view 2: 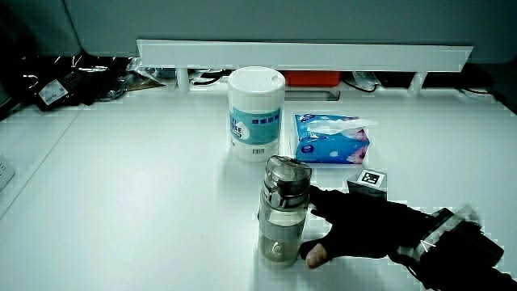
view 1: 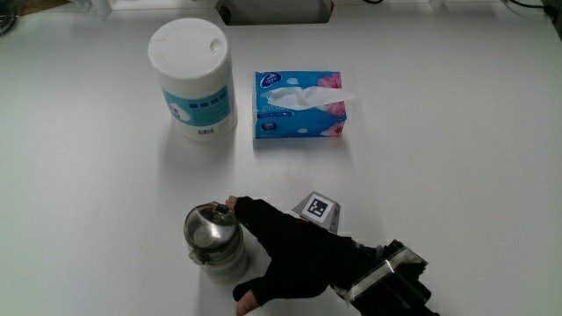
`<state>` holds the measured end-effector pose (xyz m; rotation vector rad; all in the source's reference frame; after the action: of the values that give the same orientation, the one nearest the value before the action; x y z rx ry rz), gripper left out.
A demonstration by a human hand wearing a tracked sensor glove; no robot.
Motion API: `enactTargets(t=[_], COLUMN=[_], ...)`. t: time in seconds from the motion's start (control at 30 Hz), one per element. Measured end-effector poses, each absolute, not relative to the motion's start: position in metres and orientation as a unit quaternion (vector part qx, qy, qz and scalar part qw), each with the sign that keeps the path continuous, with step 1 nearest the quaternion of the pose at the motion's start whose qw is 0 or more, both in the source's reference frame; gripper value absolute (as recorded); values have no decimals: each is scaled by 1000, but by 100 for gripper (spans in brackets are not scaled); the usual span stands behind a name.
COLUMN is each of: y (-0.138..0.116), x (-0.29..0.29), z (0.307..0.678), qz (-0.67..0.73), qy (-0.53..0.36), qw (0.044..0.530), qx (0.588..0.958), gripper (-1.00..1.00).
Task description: Pick bottle
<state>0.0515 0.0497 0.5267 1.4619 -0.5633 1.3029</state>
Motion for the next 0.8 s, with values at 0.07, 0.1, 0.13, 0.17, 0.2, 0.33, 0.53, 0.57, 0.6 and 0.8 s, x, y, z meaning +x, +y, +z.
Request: enactTargets(t=[0.07, 0.1, 0.13, 0.17, 0.2, 0.33, 0.53, 0.57, 0.6, 0.8], y=[50, 50, 51, 51, 52, 53, 52, 52, 52, 54], x=[48, 47, 45, 44, 43, 40, 43, 43, 43, 45], z=[530, 532, 534, 536, 537, 539, 547, 545, 546, 551], qz=[546, 547, 555, 554, 556, 571, 597, 600, 604, 629], qy=[-236, -236, -235, -230, -231, -230, -219, -214, -212, -201], qw=[526, 525, 525, 529, 531, 521, 507, 506, 503, 474], qx=[608, 608, 601, 601, 597, 591, 582, 582, 581, 583], gripper=[0, 0, 0, 0, 0, 0, 0, 0, 0, 32])
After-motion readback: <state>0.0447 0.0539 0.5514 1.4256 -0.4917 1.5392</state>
